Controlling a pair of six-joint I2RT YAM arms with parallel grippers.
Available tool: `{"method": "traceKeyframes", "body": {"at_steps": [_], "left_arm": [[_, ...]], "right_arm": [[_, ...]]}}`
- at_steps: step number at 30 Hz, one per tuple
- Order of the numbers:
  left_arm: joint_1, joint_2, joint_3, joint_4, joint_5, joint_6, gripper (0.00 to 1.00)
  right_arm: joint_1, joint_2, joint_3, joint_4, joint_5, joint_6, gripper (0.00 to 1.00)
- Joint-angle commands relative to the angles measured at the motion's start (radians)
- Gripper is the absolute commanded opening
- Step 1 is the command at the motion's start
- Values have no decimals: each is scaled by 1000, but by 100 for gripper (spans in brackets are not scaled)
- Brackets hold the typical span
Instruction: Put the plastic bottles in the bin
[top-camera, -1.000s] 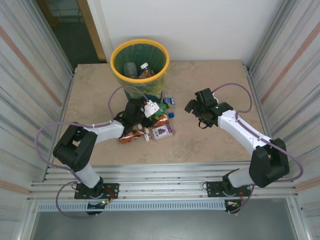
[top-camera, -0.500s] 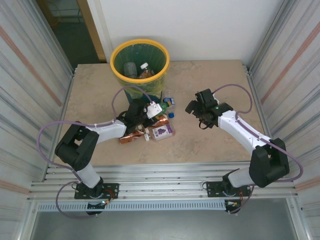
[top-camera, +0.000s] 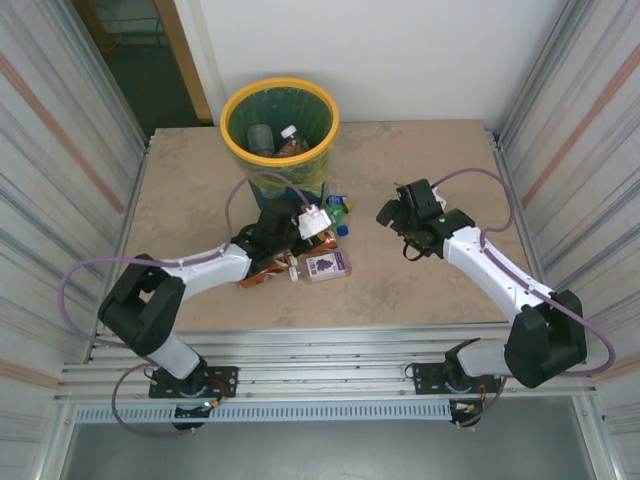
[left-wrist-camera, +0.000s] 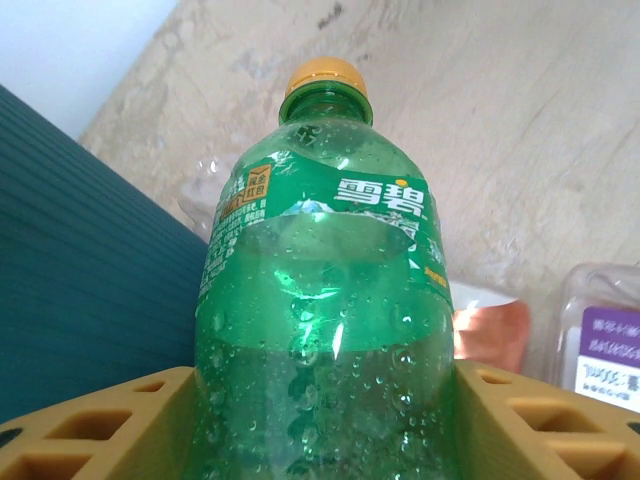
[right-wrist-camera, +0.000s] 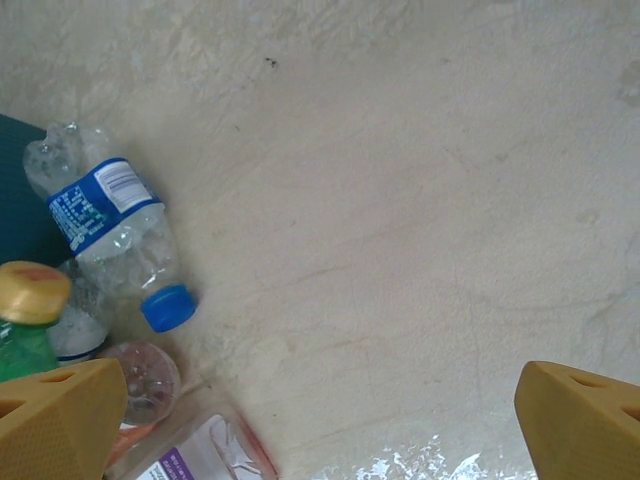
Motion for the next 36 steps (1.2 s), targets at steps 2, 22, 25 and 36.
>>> {"method": "traceKeyframes", "body": {"at_steps": [2,22,25,36], "left_arm": [[-20,-89,13,7,4,21,19],[-62,-366,137,-25,-71,-28,14],[-60,-341,213,-72,-145,-29,13],[86,-150,544,-274,-185,-188,15]], "right_arm": [[-9,-41,-17,-36,52,-4,98],[-33,-115,-47,-75,119,3,98],[-33,-109,-49,-73,112,6,98],[-29,-104,-56,-69,102,10,98]]}}
